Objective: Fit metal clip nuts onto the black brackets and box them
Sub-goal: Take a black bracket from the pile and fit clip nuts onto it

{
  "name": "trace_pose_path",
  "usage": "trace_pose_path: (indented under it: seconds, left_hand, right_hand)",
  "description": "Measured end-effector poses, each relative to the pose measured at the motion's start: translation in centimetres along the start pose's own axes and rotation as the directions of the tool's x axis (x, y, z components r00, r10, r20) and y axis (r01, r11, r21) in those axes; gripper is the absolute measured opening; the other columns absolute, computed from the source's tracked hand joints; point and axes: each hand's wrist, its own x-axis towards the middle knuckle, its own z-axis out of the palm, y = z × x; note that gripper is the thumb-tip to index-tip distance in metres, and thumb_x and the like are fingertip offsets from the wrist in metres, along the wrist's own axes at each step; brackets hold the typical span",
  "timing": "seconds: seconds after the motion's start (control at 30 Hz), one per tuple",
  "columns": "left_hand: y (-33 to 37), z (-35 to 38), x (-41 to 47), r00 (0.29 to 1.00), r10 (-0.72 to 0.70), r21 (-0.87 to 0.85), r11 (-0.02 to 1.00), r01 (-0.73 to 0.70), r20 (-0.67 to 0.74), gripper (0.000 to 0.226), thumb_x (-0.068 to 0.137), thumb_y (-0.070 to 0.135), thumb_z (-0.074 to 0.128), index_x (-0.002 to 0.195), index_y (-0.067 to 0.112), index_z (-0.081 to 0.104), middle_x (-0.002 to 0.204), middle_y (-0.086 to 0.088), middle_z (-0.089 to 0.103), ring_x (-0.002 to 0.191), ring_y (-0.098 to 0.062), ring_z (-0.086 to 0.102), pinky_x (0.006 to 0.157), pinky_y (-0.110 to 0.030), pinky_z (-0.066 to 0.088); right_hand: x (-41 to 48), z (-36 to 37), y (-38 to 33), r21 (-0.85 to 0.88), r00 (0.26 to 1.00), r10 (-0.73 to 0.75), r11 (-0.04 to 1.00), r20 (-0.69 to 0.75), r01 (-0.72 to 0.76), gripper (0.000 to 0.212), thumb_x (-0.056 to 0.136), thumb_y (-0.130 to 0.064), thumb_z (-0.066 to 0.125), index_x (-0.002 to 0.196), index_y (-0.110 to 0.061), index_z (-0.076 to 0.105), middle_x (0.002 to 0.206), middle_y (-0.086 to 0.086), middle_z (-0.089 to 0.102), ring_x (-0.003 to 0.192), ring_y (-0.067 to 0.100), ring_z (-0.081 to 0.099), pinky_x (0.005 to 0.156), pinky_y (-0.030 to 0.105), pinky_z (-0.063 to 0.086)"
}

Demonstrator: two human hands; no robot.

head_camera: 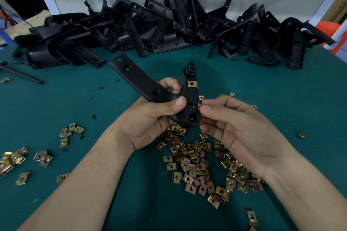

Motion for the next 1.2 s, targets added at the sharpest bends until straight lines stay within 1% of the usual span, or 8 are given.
trace_pose_path:
  seconds: [0.13,0.27,0.37,0.57,0.67,0.77,1.03,1.2]
  left_hand:
    - [-0.1,0.0,-0.1,0.999,-0.001,0.010,1.000,0.001,0.034,0.033,0.071,0.014,0.088,0.092,0.020,0.063,0.099,-0.008,0.073,0.089,-0.024,0.073,0.074,-0.033,0.061]
    - [-0.1,0.0,0.0,0.996,-0.018,0.022,1.000,0.016,0.085,0.030,0.078,0.013,0.082,0.096,0.019,0.058,0.108,-0.011,0.074,0.106,-0.029,0.071,0.084,-0.040,0.061]
    - [0.0,0.2,-0.1,0.994,-0.019,0.011,1.000,0.018,0.108,0.030,0.083,0.011,0.075,0.098,0.016,0.050,0.107,-0.009,0.075,0.098,-0.024,0.073,0.078,-0.032,0.060]
    - [-0.2,0.4,-0.1,0.997,-0.062,0.079,0.995,0.058,0.050,0.033,0.073,0.012,0.083,0.091,0.019,0.057,0.125,-0.021,0.066,0.112,-0.032,0.066,0.084,-0.036,0.057]
    - [-0.2,0.5,0.0,0.999,-0.034,0.082,0.996,0.033,0.009,0.030,0.071,0.011,0.082,0.088,0.020,0.059,0.113,-0.019,0.068,0.101,-0.029,0.068,0.081,-0.035,0.057]
    - [-0.2,0.6,0.0,1.000,0.010,0.027,1.000,-0.010,-0.002,0.023,0.075,0.007,0.075,0.086,0.020,0.060,0.100,-0.009,0.072,0.092,-0.025,0.070,0.080,-0.033,0.059]
    - [-0.6,0.4,0.3,0.999,0.049,0.019,0.999,-0.048,-0.023,0.022,0.075,0.008,0.076,0.084,0.021,0.061,0.096,-0.008,0.072,0.087,-0.023,0.070,0.078,-0.032,0.058]
    - [-0.9,0.6,0.4,0.994,0.100,0.089,0.991,-0.096,-0.042,0.026,0.079,0.003,0.071,0.086,0.014,0.049,0.090,-0.006,0.070,0.084,-0.023,0.068,0.076,-0.030,0.057]
  right_hand:
    - [-0.1,-0.1,-0.1,-0.054,0.999,0.021,0.998,0.048,-0.018,0.016,0.072,-0.010,0.082,0.082,-0.021,0.075,0.089,0.011,0.073,0.075,0.016,0.069,0.066,0.023,0.056]
    - [0.0,-0.2,-0.1,-0.076,0.998,0.016,0.997,0.059,-0.011,0.021,0.073,-0.011,0.077,0.091,-0.022,0.074,0.078,0.007,0.071,0.074,0.017,0.068,0.067,0.024,0.056]
    - [0.1,-0.3,-0.1,-0.048,1.000,-0.006,0.999,0.031,0.007,0.025,0.072,-0.011,0.077,0.095,-0.019,0.072,0.078,0.009,0.072,0.077,0.019,0.069,0.069,0.025,0.057]
    - [0.1,-0.3,0.3,-0.130,1.000,-0.008,0.991,0.008,0.009,0.031,0.071,-0.011,0.078,0.101,-0.015,0.072,0.075,0.006,0.069,0.082,0.024,0.067,0.085,0.039,0.054]
    - [0.2,-0.2,0.3,-0.140,1.000,0.019,0.990,0.009,-0.017,0.034,0.071,-0.014,0.085,0.102,-0.015,0.072,0.088,0.009,0.072,0.086,0.021,0.067,0.079,0.032,0.054]
    - [0.2,-0.4,-0.2,-0.097,0.998,0.067,0.993,0.011,-0.066,0.029,0.070,-0.024,0.078,0.098,-0.013,0.075,0.101,0.010,0.075,0.086,0.015,0.069,0.071,0.023,0.057]
    - [0.3,0.0,0.9,-0.023,0.991,0.117,0.993,-0.066,-0.119,0.026,0.074,-0.029,0.076,0.095,-0.013,0.080,0.097,0.004,0.073,0.072,0.007,0.059,0.062,0.022,0.045]
    - [0.3,0.5,1.5,0.060,0.987,0.141,0.989,-0.080,-0.137,0.021,0.072,-0.031,0.077,0.089,-0.018,0.077,0.088,-0.003,0.064,0.066,0.006,0.055,0.054,0.021,0.040]
